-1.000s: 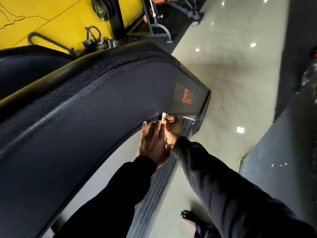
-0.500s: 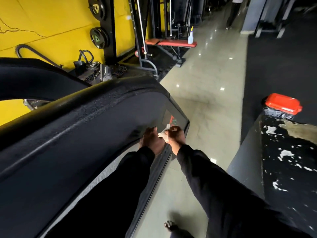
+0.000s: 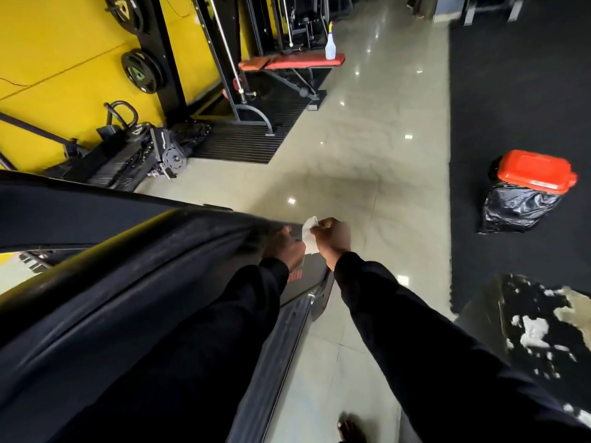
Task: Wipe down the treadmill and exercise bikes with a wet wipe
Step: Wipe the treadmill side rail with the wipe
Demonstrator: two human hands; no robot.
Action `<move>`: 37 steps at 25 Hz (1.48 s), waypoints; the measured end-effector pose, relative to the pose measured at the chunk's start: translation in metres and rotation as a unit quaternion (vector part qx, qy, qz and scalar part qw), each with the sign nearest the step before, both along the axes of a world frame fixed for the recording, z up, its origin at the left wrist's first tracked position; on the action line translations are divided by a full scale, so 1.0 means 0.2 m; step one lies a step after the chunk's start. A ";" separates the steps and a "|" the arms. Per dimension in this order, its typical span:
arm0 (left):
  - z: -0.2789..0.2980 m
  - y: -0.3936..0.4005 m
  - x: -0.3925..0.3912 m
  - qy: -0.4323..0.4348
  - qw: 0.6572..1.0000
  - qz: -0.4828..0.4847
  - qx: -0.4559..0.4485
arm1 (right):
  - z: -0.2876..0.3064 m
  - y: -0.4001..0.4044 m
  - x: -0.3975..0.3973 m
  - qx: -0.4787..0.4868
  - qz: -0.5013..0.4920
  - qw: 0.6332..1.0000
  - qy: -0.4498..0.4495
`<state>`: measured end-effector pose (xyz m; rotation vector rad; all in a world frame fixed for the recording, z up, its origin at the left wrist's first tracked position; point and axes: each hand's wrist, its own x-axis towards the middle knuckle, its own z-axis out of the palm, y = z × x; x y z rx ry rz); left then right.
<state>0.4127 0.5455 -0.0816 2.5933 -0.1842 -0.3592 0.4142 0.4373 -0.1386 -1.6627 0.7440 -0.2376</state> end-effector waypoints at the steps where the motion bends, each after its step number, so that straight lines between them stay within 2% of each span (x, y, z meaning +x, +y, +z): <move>1: 0.00 -0.05 0.08 -0.005 1.000 0.004 -0.001 | 0.00 -0.06 0.07 -0.003 -0.001 1.000 0.005; 11: 0.02 -0.47 0.84 0.014 0.992 0.086 -0.094 | 0.11 -0.43 0.78 -0.099 0.052 0.993 0.026; 16: 0.06 -0.59 1.29 0.026 0.974 0.151 -0.165 | 0.24 -0.54 1.17 -0.184 0.095 0.976 0.068; 20: 0.07 -0.58 1.59 0.028 0.951 0.218 -0.219 | 0.33 -0.58 1.54 -0.222 0.147 0.962 0.061; 24: 0.06 -0.46 1.83 0.003 0.932 0.298 -0.204 | 0.33 -0.52 1.90 -0.228 0.242 0.943 0.028; 27: 0.05 -0.37 1.99 -0.030 0.919 0.360 -0.157 | 0.30 -0.45 2.17 -0.234 0.343 0.910 -0.004; 32: 0.03 -0.26 1.99 -0.064 0.843 0.522 -0.117 | 0.29 -0.30 2.47 -0.239 0.506 0.826 -0.071; 37: 0.05 -0.17 1.70 -0.089 0.721 0.677 -0.117 | 0.34 0.00 2.38 -0.235 0.638 0.725 -0.108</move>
